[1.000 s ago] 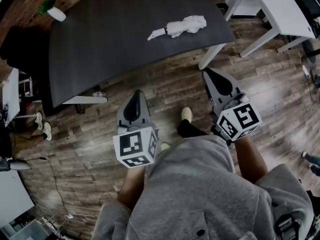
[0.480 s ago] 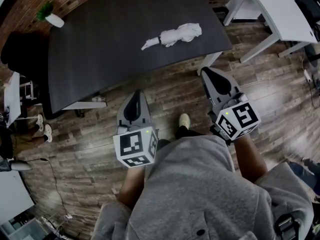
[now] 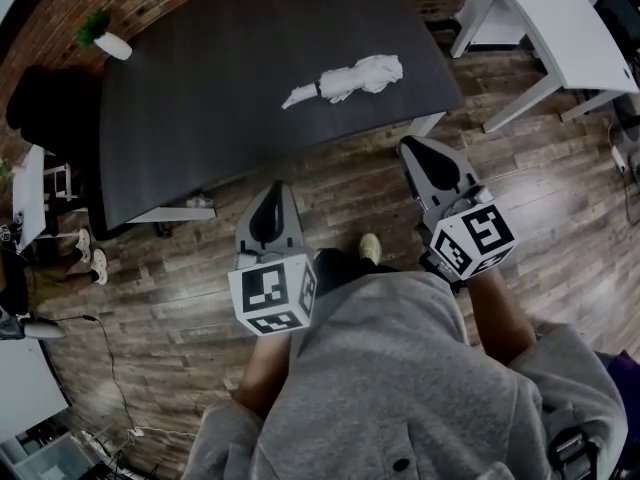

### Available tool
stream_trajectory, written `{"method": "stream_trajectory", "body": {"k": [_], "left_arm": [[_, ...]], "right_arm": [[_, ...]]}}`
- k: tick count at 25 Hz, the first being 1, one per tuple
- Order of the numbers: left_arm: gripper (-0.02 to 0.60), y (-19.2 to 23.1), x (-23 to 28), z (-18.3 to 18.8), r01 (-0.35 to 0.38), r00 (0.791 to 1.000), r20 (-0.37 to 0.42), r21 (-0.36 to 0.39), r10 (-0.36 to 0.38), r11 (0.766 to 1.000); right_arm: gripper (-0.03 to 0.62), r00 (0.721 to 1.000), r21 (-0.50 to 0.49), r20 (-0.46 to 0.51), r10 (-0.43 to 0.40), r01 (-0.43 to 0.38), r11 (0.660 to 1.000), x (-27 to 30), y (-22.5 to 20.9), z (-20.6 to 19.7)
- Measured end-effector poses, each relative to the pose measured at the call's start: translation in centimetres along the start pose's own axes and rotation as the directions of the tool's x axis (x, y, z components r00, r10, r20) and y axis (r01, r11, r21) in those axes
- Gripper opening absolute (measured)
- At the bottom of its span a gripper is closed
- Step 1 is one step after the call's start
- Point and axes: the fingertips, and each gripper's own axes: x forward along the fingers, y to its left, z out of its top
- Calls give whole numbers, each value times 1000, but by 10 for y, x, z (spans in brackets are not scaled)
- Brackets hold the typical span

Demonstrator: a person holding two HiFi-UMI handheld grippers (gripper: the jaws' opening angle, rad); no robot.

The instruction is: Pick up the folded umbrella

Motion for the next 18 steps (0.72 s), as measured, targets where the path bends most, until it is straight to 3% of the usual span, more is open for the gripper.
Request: {"method": "stream_trajectory", "body": {"k": [18], "left_arm": [[15, 11, 45, 8, 50, 999, -12, -5, -50, 999]], "right_arm": [[31, 998, -31, -54, -32, 30, 999, 33, -21, -5]]}}
